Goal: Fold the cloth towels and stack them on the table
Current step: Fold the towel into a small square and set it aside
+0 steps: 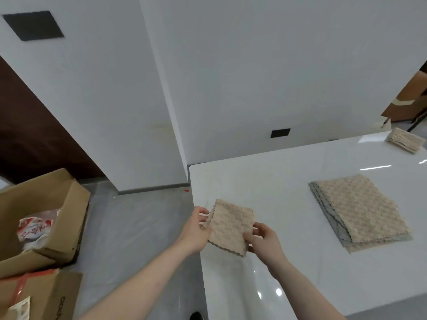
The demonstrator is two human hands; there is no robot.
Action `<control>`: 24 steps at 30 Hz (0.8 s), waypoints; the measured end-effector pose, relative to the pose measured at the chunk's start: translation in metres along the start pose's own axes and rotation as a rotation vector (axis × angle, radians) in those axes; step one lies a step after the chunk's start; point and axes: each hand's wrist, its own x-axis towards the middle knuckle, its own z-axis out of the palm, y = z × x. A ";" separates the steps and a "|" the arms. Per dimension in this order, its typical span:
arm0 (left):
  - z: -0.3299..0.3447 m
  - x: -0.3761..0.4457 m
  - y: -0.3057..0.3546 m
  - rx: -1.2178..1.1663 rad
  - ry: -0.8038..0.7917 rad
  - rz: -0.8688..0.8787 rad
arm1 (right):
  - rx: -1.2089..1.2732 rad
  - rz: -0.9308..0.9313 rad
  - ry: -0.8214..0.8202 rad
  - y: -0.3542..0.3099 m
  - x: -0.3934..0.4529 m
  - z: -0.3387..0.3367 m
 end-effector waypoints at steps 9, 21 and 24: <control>-0.003 0.044 0.000 0.064 -0.058 0.004 | -0.041 0.006 0.014 -0.009 0.040 0.005; -0.044 0.197 0.001 0.172 -0.145 0.007 | -0.169 -0.008 0.094 -0.047 0.164 0.081; -0.053 0.247 -0.007 0.207 -0.159 -0.004 | -0.213 -0.028 0.128 -0.053 0.198 0.105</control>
